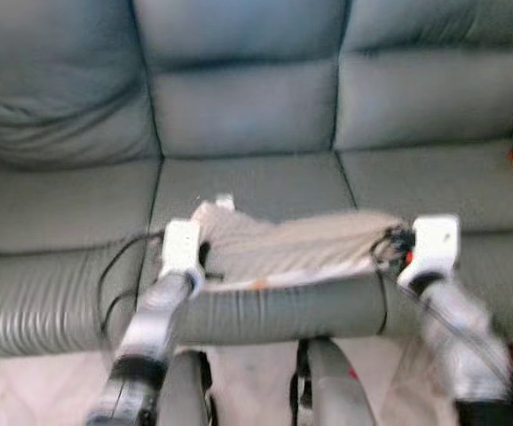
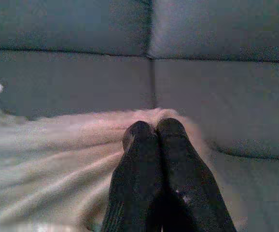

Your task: Move the pillow to the sofa

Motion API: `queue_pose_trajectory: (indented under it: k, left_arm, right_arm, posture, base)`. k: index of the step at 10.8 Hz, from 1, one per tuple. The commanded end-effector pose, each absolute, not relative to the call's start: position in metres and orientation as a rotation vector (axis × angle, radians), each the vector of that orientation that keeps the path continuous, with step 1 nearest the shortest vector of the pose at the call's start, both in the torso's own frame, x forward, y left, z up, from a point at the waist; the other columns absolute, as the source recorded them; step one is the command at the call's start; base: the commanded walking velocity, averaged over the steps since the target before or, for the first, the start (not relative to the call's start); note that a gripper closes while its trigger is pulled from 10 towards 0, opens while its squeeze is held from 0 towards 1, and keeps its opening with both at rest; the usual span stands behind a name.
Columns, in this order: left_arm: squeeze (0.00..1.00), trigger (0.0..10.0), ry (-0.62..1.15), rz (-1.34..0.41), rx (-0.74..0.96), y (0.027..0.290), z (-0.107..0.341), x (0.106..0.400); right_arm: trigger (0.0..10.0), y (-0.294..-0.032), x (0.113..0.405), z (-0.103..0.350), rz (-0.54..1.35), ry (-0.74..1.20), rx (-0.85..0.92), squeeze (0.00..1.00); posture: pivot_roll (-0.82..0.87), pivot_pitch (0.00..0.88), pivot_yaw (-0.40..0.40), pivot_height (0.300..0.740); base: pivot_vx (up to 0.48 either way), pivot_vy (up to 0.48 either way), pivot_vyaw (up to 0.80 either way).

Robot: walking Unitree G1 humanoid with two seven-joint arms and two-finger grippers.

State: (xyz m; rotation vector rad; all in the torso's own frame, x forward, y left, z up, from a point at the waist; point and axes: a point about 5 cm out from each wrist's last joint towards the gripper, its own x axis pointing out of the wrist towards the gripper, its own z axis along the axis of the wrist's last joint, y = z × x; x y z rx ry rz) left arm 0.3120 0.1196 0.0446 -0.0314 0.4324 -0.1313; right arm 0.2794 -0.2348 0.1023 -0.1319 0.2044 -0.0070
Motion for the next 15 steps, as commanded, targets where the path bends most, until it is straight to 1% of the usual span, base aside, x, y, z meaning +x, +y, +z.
queue_pose_trajectory:
  k: [1, 2, 3, 5, 6, 7, 8, 10, 12, 13, 14, 15]
  left_arm:
    - [0.0, 10.0, 0.44, -0.029, -0.039, 0.139, 0.04, 0.314]
    - [0.0, 10.0, 0.376, 0.015, -0.033, 0.135, 0.045, 0.326]
    - [0.0, 10.0, 0.356, 0.078, -0.012, 0.143, 0.046, 0.329]
    - [0.0, 10.0, 0.35, 0.212, 0.011, 0.164, 0.045, 0.331]
    - [0.0, 10.0, 0.378, 0.303, 0.022, 0.181, 0.039, 0.327]
    - [0.0, 10.0, 0.389, 0.322, 0.038, 0.186, 0.035, 0.325]
    - [0.0, 10.0, 0.385, 0.333, 0.03, 0.186, 0.035, 0.324]
    - [0.0, 10.0, 0.403, 0.305, 0.032, 0.178, 0.031, 0.323]
    - [0.0, 10.0, 0.437, 0.257, 0.026, 0.17, 0.026, 0.322]
    - [0.07, 10.0, 0.423, 0.236, 0.019, 0.167, 0.027, 0.323]
    - [1.0, 10.0, 0.402, 0.221, 0.011, 0.165, 0.03, 0.325]
    - [1.0, 10.0, 0.395, 0.216, 0.013, 0.165, 0.031, 0.326]
  right_arm:
    - [10.0, -0.257, 0.28, 0.112, -0.082, 0.187, -0.153, 0.0]
    - [10.0, -0.255, 0.293, 0.123, -0.034, 0.142, -0.171, 0.0]
    - [10.0, -0.245, 0.298, 0.126, 0.023, 0.114, -0.194, 0.0]
    - [10.0, -0.219, 0.306, 0.123, 0.133, 0.095, -0.205, 0.0]
    - [10.0, -0.205, 0.307, 0.117, 0.19, 0.108, -0.206, 0.0]
    - [10.0, -0.202, 0.304, 0.111, 0.224, 0.128, -0.261, 0.0]
    - [10.0, -0.203, 0.3, 0.106, 0.224, 0.144, -0.276, 0.0]
    - [10.0, -0.214, 0.296, 0.101, 0.156, 0.165, -0.303, 0.0]
    - [10.0, -0.212, 0.294, 0.101, 0.146, 0.16, -0.318, 0.0]
    - [10.0, -0.212, 0.29, 0.097, 0.145, 0.161, -0.312, 0.51]
    - [10.0, -0.214, 0.289, 0.095, 0.13, 0.164, -0.298, 1.0]
    - [10.0, -0.214, 0.288, 0.094, 0.125, 0.165, -0.298, 1.0]
  posture:
    - [-0.12, 0.218, 0.066, 0.65]
    - [-0.13, 0.226, 0.065, 0.65]
    - [-0.15, 0.229, 0.062, 0.65]
    - [-0.15, 0.229, 0.043, 0.65]
    - [-0.15, 0.228, 0.033, 0.65]
    - [-0.15, 0.23, 0.028, 0.65]
    - [-0.15, 0.232, 0.022, 0.65]
    - [-0.15, 0.225, 0.013, 0.65]
    - [-0.16, 0.221, 0.008, 0.65]
    - [-0.16, 0.218, 0.012, 0.65]
    - [-0.15, 0.216, 0.014, 0.65]
    - [-0.15, 0.211, 0.016, 0.65]
  base:
    - [0.0, 0.0, 0.0]
    - [0.0, 0.0, 0.0]
    - [0.0, 0.0, 0.0]
    - [0.0, 0.0, 0.0]
    - [0.0, 0.0, 0.0]
    - [0.0, 0.0, 0.0]
    - [0.0, 0.0, 0.0]
    - [0.0, 0.0, 0.0]
    - [0.0, 0.0, 0.0]
    - [0.0, 0.0, 0.0]
    - [0.0, 0.0, 0.0]
    - [0.0, 0.0, 0.0]
